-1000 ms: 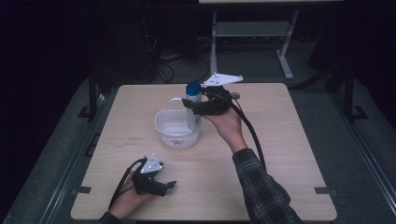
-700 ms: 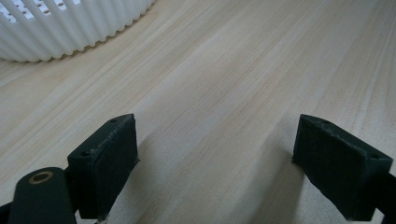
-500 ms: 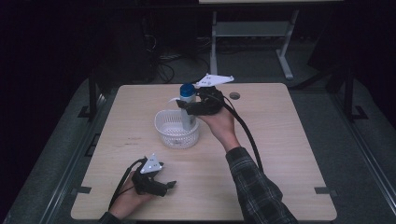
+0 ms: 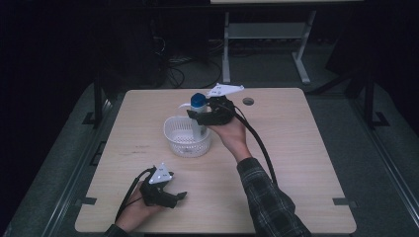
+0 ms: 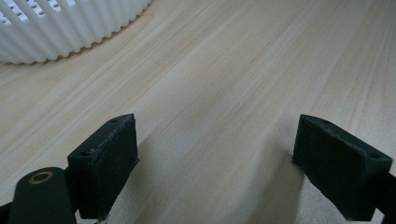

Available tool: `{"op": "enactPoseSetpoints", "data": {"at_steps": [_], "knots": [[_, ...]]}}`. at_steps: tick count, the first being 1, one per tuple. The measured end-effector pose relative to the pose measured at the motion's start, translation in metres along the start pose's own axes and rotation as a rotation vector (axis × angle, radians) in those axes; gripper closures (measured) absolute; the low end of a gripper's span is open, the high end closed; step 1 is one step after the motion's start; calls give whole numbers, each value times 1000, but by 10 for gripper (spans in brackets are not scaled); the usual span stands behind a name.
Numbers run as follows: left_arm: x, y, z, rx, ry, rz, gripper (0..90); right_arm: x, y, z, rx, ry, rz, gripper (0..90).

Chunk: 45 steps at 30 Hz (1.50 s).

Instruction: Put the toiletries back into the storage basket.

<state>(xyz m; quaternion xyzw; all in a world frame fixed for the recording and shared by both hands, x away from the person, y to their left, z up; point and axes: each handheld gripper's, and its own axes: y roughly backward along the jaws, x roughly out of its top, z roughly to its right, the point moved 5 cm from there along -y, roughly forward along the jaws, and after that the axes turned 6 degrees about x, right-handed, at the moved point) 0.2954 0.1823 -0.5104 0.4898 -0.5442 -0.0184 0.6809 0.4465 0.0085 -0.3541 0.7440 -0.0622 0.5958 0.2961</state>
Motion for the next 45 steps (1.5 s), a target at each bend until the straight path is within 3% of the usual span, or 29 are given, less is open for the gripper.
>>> {"op": "enactPoseSetpoints", "data": {"at_steps": [20, 39, 45], "knots": [[0, 0, 0, -3, -11, -7, 128, -35, -16, 6, -4, -33, -77, 332], [0, 0, 1, -6, -13, -5, 128, -57, -29, 4, -2, -32, -156, 332], [0, 0, 1, -7, -12, -4, 128, -57, -29, 3, 3, -28, -158, 330]]}}
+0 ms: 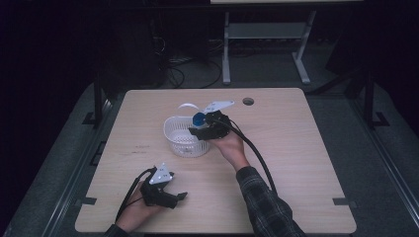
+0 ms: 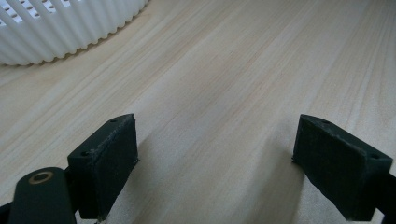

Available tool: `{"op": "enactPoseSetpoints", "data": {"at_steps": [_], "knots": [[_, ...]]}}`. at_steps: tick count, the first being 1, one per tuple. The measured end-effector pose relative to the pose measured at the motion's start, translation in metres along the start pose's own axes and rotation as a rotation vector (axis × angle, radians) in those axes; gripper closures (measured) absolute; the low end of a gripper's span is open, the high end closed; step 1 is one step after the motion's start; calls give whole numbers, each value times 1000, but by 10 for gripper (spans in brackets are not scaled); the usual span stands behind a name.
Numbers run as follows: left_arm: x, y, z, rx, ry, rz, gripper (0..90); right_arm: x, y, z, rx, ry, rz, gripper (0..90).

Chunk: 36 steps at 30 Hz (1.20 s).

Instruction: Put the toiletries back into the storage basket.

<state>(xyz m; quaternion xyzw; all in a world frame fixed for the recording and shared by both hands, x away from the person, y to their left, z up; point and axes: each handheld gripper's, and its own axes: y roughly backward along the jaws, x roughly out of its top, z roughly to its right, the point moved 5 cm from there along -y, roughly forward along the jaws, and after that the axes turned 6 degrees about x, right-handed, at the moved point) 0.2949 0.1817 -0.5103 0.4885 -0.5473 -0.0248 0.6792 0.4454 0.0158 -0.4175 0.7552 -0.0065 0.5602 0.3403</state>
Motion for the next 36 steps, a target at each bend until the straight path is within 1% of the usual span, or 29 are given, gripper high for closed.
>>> {"op": "enactPoseSetpoints", "data": {"at_steps": [1, 3, 4, 5, 7, 8, 12, 14, 15, 21, 32, 36], "knots": [[0, 0, 0, 0, 0, 0, 128, 0, 0, 0, 2, 0, -1, 327], [0, 0, 0, 0, 0, 0, 128, 0, 0, 0, 22, -12, 3, 311], [0, 0, 0, 0, 0, 0, 128, 0, 1, 0, 35, -17, 7, 292], [0, 0, 0, 0, 0, 0, 128, 1, 1, -1, 37, -18, 10, 261], [0, 0, 0, 0, 1, 0, 128, 2, 2, -1, 35, -20, 12, 232], [0, 0, 0, 0, 1, 1, 128, 2, 2, -1, 41, -26, 13, 205], [0, 0, 0, 1, 1, 1, 128, 2, 4, 0, 26, -38, 6, 144], [0, 0, 0, 1, 1, 1, 128, 2, 5, 0, 23, -45, 0, 139], [0, 0, 0, 1, 1, 1, 128, 2, 6, 0, 25, -40, -2, 136], [0, 0, 1, 1, 1, 1, 128, 0, 14, -1, 28, -37, 9, 136], [0, 0, 1, 0, 2, 4, 128, -11, 47, -5, 8, -30, 29, 136], [0, 0, 1, 1, -1, 2, 128, -15, 58, -6, 8, -34, 24, 136]]}}
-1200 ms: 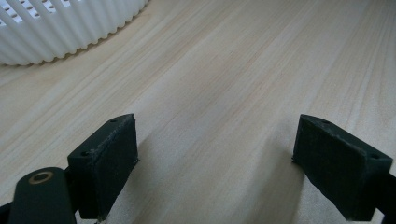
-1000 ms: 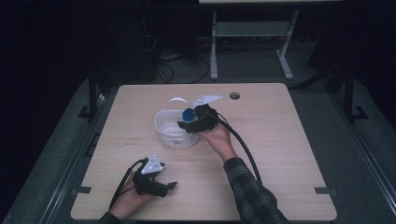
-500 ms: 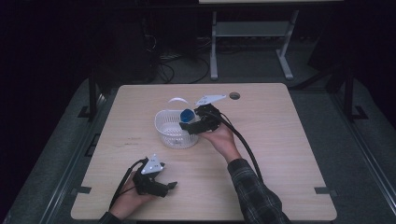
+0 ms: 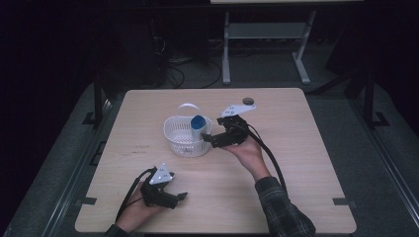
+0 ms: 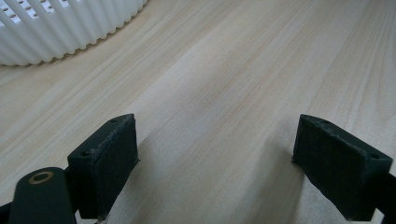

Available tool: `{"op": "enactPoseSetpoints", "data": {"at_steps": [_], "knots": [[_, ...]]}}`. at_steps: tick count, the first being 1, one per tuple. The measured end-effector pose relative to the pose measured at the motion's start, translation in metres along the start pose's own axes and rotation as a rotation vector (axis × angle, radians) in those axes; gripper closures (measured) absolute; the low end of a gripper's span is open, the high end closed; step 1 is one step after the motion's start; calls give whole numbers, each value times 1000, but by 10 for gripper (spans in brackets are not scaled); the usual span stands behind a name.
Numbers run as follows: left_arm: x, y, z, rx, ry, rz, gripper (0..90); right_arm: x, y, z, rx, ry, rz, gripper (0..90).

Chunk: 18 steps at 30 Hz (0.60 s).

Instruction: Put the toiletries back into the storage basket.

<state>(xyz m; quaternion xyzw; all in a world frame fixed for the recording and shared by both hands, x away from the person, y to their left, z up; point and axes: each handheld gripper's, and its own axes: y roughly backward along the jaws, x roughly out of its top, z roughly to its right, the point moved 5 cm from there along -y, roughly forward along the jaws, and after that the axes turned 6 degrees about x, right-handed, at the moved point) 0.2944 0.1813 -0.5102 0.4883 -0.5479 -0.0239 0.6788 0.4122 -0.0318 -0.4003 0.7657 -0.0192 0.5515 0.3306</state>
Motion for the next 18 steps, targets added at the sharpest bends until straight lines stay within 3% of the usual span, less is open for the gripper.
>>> {"op": "enactPoseSetpoints", "data": {"at_steps": [18], "knots": [[0, 0, 0, 0, 4, 1, 128, -26, 48, 4, -54, -19, 24, 140]]}}
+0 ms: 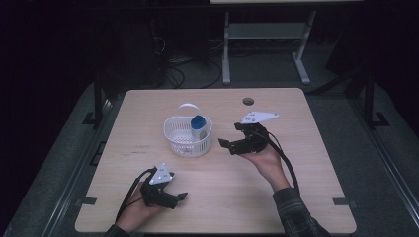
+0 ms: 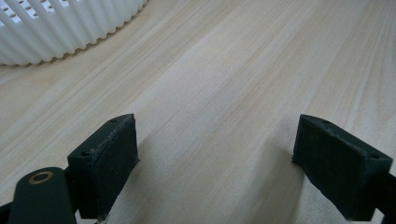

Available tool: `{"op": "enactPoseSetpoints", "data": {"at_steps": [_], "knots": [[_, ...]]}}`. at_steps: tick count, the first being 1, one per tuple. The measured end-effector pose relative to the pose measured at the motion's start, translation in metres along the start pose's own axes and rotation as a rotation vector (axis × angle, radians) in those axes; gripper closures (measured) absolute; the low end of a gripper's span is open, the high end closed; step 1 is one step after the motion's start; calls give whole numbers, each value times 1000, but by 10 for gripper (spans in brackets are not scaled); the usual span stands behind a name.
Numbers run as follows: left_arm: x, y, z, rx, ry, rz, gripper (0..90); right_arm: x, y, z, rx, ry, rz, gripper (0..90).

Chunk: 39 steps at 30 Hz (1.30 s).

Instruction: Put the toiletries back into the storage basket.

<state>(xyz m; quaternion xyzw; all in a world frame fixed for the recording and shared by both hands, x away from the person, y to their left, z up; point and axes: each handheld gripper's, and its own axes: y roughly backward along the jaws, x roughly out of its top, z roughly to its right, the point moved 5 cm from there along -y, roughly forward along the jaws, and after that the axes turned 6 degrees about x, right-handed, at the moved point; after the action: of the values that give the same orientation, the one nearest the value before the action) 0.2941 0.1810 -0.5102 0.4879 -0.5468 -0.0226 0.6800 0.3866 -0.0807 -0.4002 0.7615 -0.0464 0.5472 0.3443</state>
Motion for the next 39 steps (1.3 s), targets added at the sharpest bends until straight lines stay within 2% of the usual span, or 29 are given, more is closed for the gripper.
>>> {"op": "enactPoseSetpoints", "data": {"at_steps": [21, 33, 39], "knots": [[0, 0, 0, 1, 4, 5, 128, -53, 44, 10, -58, -45, 1, 140], [0, 0, 0, 0, 0, 0, 128, -93, 69, 15, -129, -76, -85, 139], [0, 0, 0, 0, 3, 2, 128, -109, 83, 18, -164, -96, -89, 136]]}}
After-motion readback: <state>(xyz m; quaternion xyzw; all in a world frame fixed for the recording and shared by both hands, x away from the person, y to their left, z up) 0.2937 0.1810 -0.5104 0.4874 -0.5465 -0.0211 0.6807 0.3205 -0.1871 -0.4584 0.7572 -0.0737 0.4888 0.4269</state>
